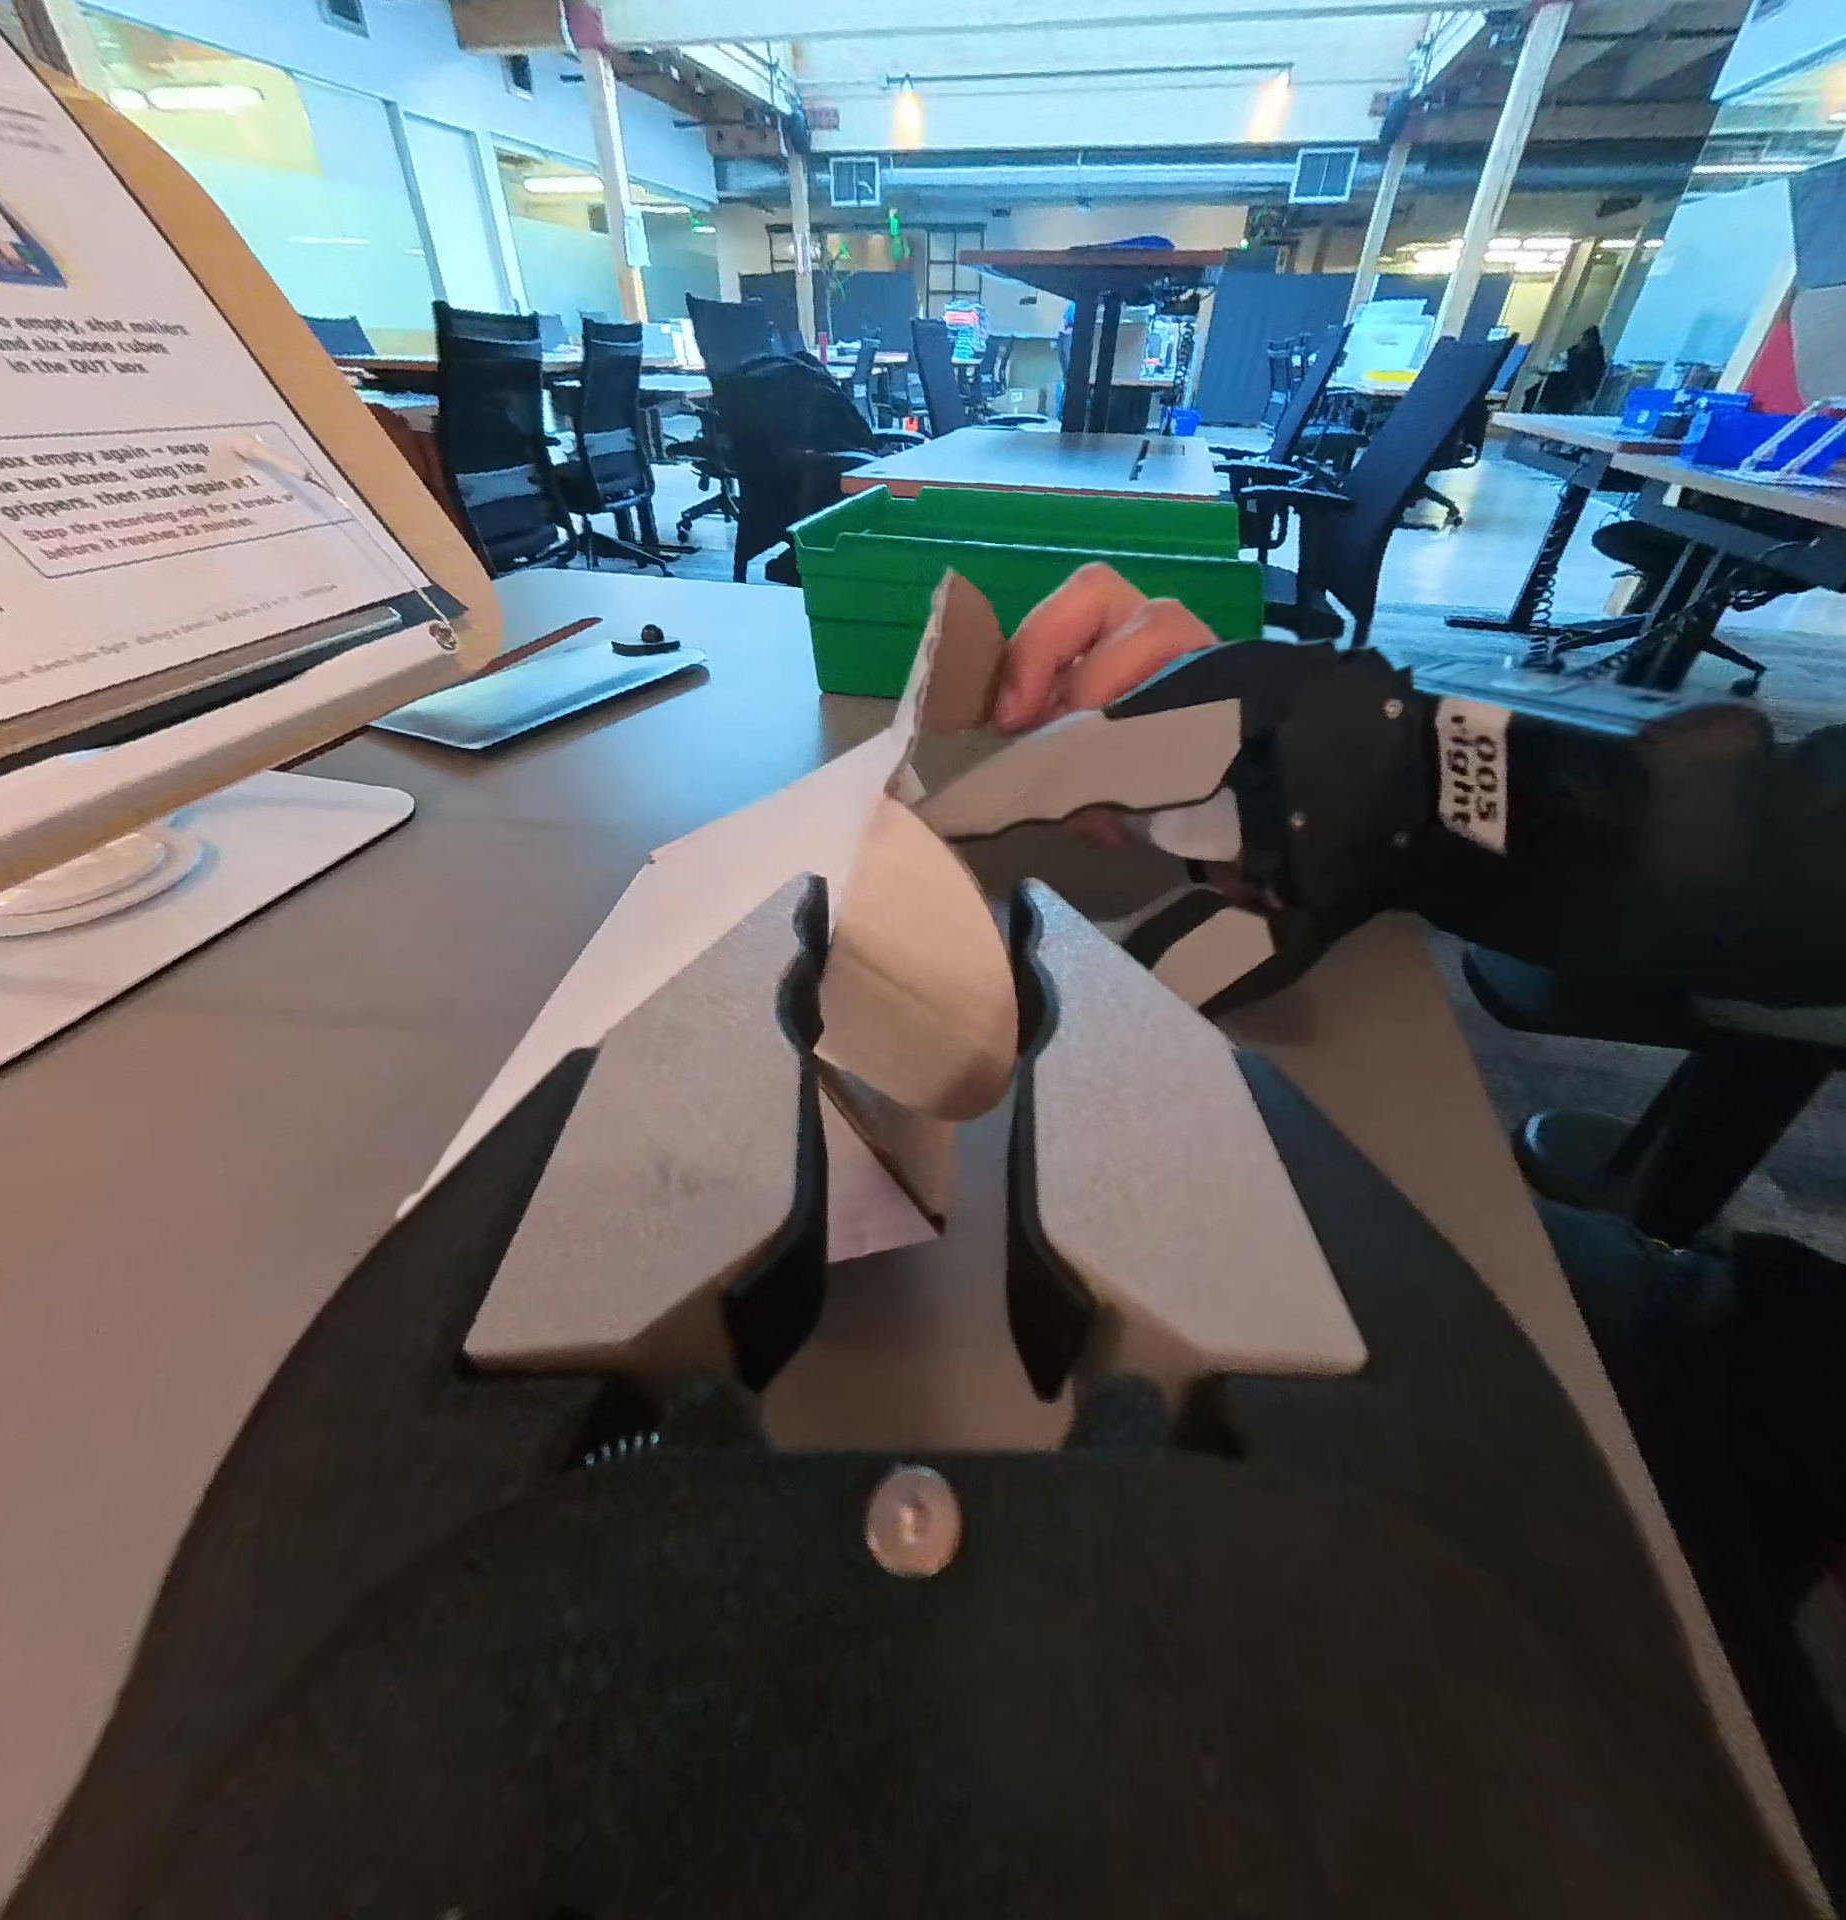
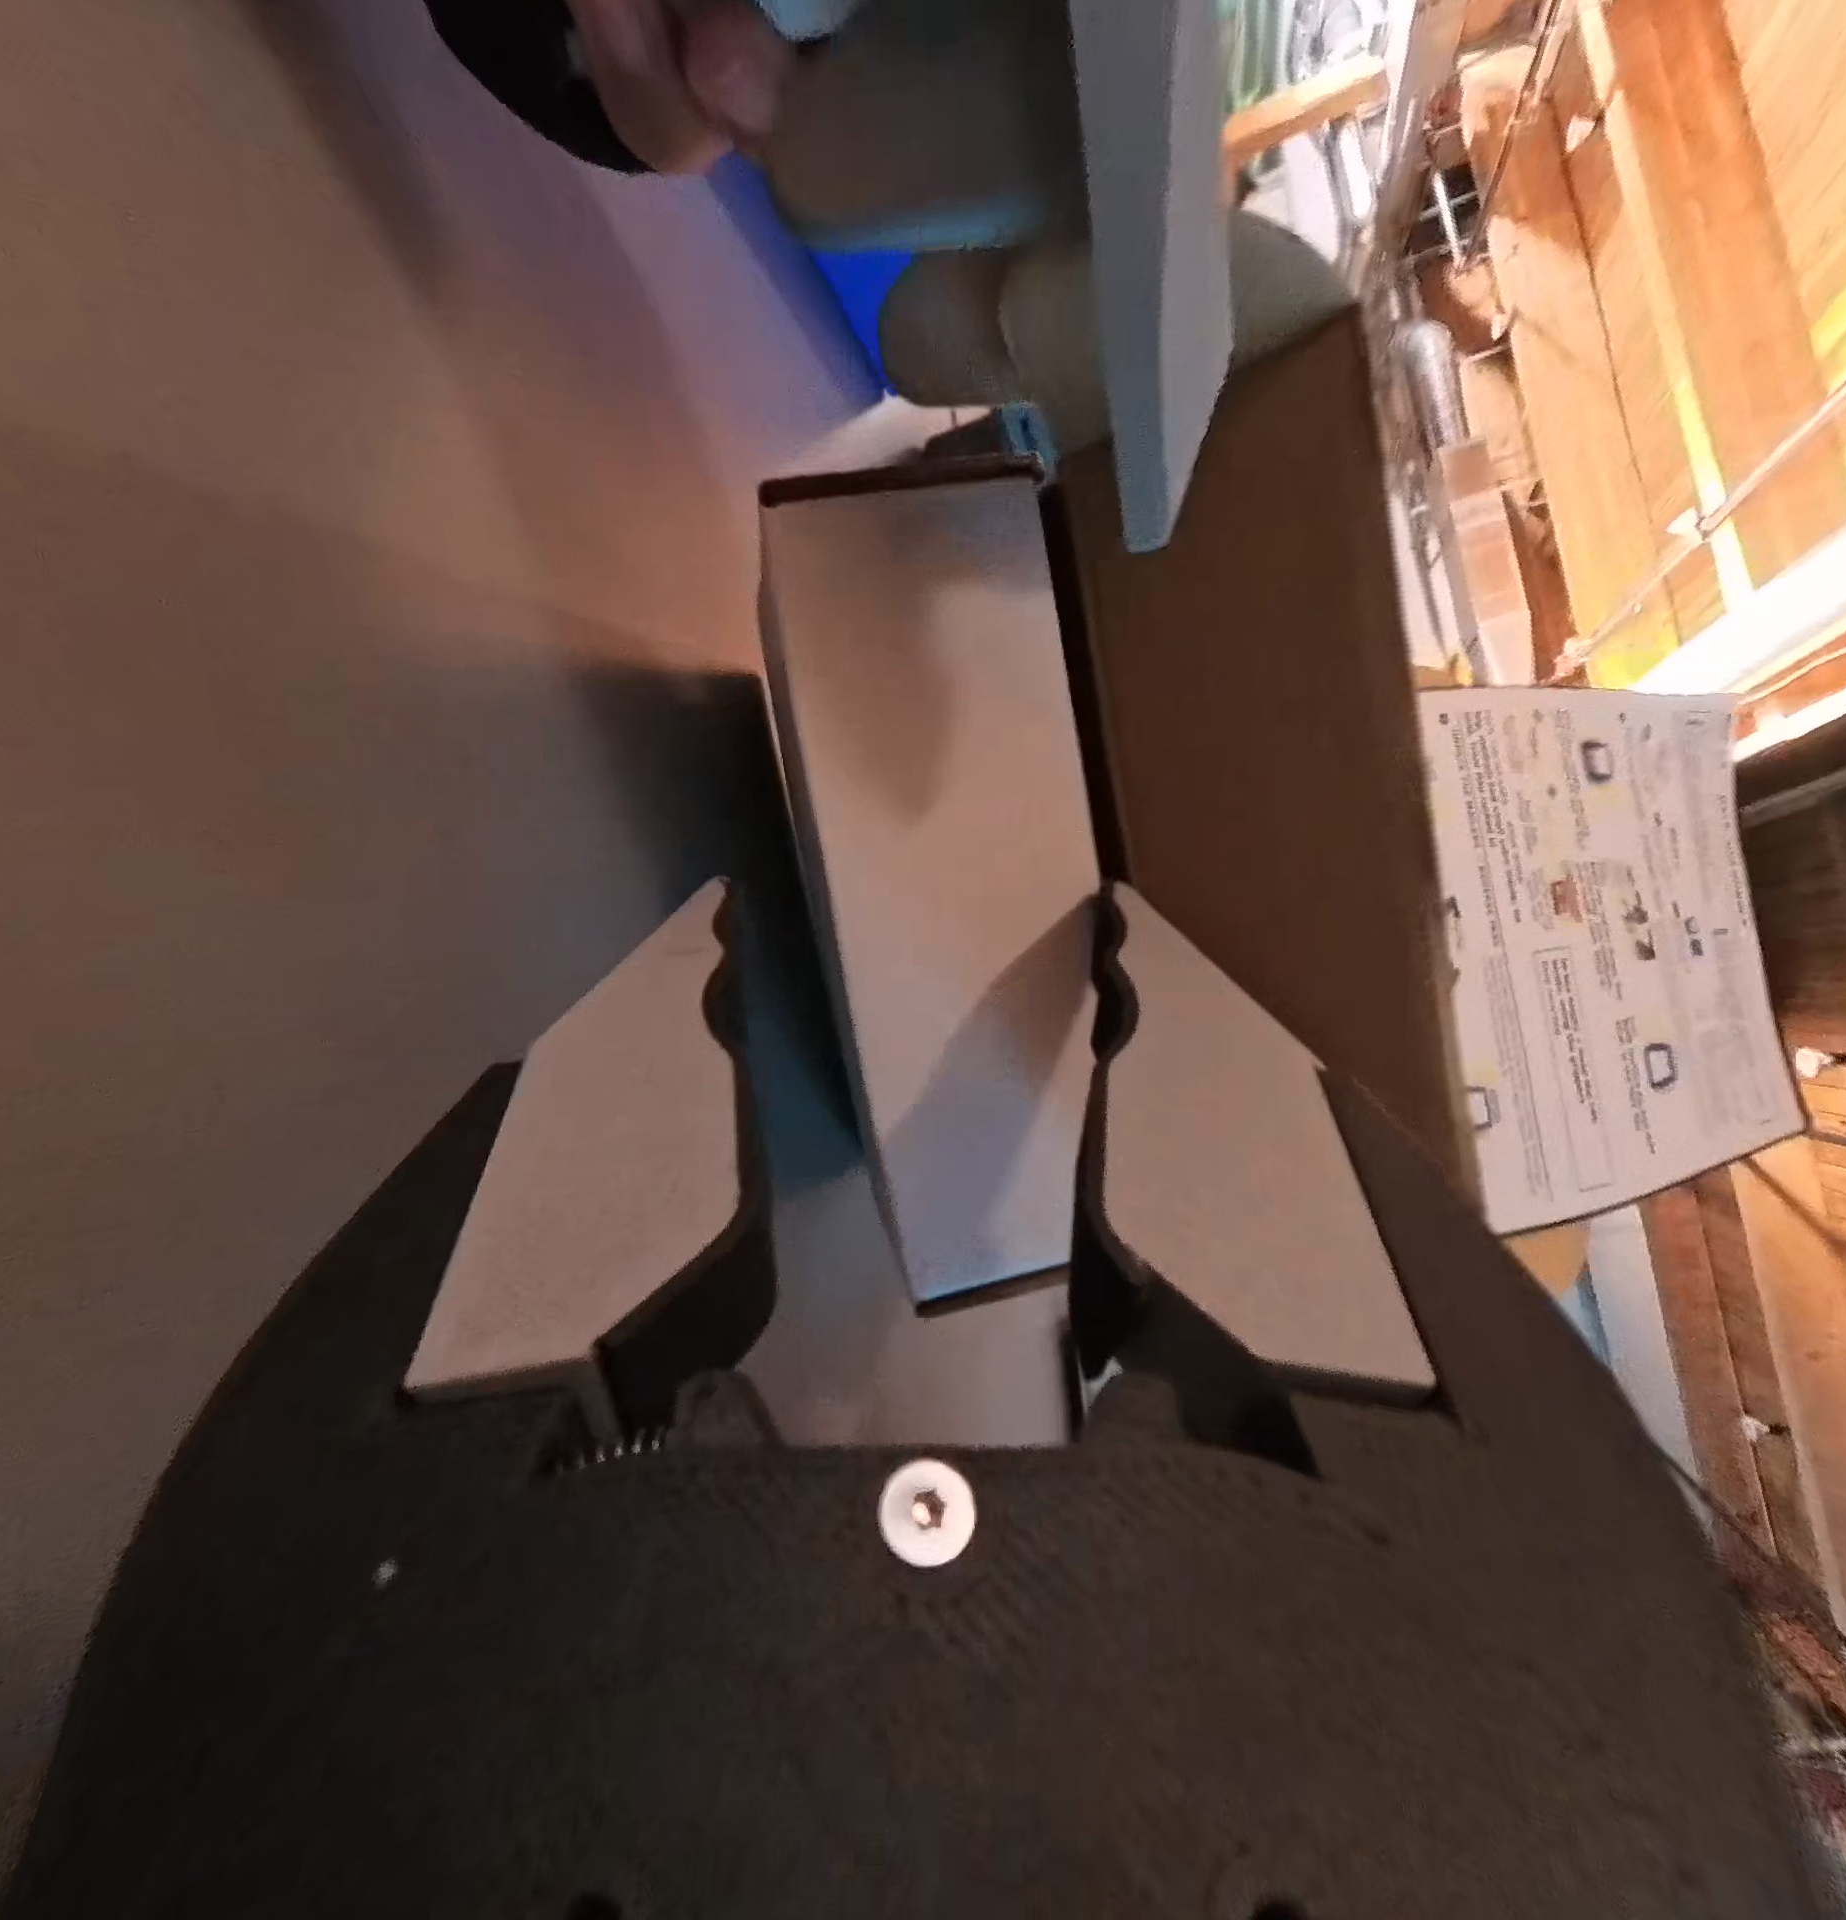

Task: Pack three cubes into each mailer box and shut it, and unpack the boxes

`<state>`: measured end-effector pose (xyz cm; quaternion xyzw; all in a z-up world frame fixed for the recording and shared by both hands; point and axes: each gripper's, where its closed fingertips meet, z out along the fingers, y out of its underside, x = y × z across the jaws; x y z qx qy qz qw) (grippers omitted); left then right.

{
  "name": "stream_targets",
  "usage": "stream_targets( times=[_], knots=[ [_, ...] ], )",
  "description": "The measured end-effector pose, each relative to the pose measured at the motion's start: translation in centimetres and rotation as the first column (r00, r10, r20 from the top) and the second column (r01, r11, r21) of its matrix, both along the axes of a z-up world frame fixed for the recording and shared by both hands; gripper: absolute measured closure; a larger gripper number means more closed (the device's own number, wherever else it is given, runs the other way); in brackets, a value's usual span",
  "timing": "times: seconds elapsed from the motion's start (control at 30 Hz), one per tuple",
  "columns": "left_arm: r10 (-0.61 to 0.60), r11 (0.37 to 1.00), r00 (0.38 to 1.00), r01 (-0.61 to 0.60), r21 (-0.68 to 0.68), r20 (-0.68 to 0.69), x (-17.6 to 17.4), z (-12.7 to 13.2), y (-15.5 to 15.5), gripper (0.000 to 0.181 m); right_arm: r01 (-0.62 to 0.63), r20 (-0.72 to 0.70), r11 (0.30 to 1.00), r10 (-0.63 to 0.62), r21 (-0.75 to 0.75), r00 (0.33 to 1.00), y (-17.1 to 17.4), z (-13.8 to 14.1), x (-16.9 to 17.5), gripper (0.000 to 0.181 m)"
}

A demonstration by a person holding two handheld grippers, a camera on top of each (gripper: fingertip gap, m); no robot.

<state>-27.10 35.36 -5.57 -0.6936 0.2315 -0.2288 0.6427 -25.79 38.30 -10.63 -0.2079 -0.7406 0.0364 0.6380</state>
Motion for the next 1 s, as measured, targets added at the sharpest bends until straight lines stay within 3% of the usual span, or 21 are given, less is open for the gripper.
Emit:
stream_targets(
  times=[0.23,0.3,0.37,0.43,0.6,0.7,0.83,1.0],
  knots=[
    [-0.023,1.0,1.0,0.023,-0.011,0.001,0.5,-0.2,-0.1,0.147,0.027,0.015,0.999,-0.028,0.028,1.0,0.5,-0.7,-0.1,0.117],
    [-0.02,1.0,1.0,0.02,-0.003,0.01,0.4,0.0,-0.1,0.147,0.012,0.082,0.999,-0.015,0.042,0.997,0.3,-2.0,0.0,0.138],
    [-0.024,1.0,0.998,0.023,0.019,0.05,0.2,0.7,-0.3,0.147,-0.001,0.123,1.0,-0.002,0.029,0.992,0.0,-2.9,0.0,0.134],
    [-0.014,1.0,0.996,0.013,0.018,0.085,-0.4,1.1,-0.2,0.147,0.008,0.083,1.0,-0.01,0.023,0.996,-0.1,-2.0,-0.1,0.125],
    [-0.041,0.999,0.98,0.035,0.034,0.193,-1.0,2.2,-0.6,0.148,-0.03,0.005,0.996,0.031,-0.084,1.0,-0.7,-0.4,0.0,0.129],
    [-0.045,0.999,0.971,0.038,0.035,0.233,-1.4,2.5,-0.7,0.148,-0.034,0.029,0.993,0.037,-0.112,0.999,-0.6,-0.9,0.1,0.131],
    [0.016,0.998,0.981,-0.026,0.051,0.192,-2.1,2.4,-0.3,0.148,0.01,0.15,0.993,0.007,-0.117,0.989,0.1,-3.7,0.1,0.132],
    [0.107,0.99,0.989,-0.115,0.081,0.101,-2.7,2.0,0.3,0.149,-0.018,0.126,0.994,0.032,-0.109,0.992,-0.2,-2.9,0.2,0.158]
  ],
)
